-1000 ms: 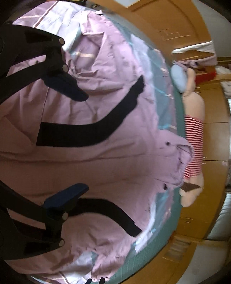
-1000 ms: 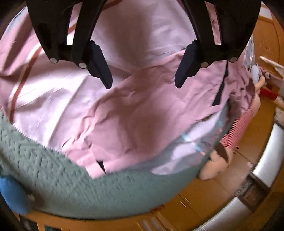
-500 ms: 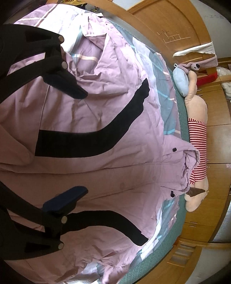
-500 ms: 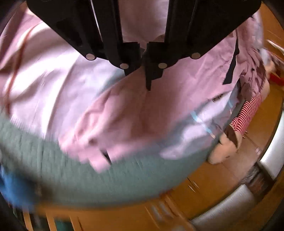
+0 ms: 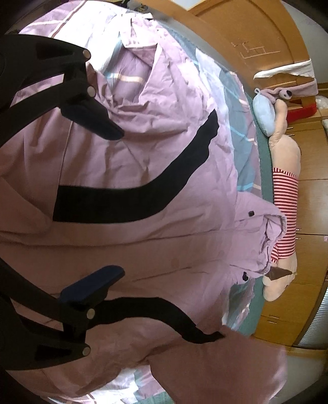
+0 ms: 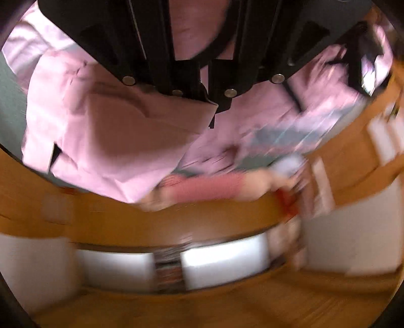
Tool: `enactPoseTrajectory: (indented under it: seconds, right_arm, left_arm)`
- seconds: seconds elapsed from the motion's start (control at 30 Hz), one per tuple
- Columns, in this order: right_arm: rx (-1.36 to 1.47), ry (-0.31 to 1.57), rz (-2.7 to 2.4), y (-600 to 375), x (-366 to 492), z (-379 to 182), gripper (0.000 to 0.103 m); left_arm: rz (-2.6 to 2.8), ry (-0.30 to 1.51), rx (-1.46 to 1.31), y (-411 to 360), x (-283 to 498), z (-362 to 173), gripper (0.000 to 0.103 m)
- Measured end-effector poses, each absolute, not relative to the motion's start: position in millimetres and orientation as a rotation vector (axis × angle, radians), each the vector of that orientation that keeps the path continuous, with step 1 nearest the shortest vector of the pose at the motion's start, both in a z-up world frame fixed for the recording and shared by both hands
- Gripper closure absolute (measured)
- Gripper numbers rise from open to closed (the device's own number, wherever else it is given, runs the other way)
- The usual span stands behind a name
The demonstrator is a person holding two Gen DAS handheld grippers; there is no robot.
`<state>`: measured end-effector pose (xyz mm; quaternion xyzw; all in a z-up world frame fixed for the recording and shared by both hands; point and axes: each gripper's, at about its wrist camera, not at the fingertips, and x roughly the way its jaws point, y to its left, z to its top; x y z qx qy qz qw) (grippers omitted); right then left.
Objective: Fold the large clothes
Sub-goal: 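Grasp the pink jacket's sleeve with the right gripper, lift it across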
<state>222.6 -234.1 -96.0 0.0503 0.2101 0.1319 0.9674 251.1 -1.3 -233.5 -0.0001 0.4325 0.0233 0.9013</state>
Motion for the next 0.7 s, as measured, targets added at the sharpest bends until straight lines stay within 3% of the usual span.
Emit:
enactPoseTrajectory:
  seconds: [0.1,0.17,0.2,0.23,0.3,0.53,0.7]
  right_arm:
    - [0.039,0.530,0.369,-185,226,-116,0.097]
    - [0.070,0.610,0.418,-172,231,-130,0.088]
    - [0.086,0.647,0.436,-167,230,-138,0.076]
    - [0.091,0.664,0.443,-164,226,-142,0.055]
    - [0.088,0.646,0.429,-160,214,-142,0.032]
    - [0.167,0.622,0.340,-176,207,-152,0.031]
    - [0.281,0.638,0.098,-214,210,-204,0.031]
  left_arm:
    - [0.049,0.884,-0.005,4,248,-230,0.002]
    - [0.053,0.880,-0.011,8,247,-228,0.002]
    - [0.056,0.880,-0.015,10,247,-227,0.002]
    - [0.057,0.881,-0.020,13,248,-227,0.002]
    - [0.056,0.884,-0.037,17,248,-226,0.002]
    - [0.045,0.896,-0.041,15,251,-229,0.002]
    - [0.064,0.889,0.000,8,254,-234,0.002]
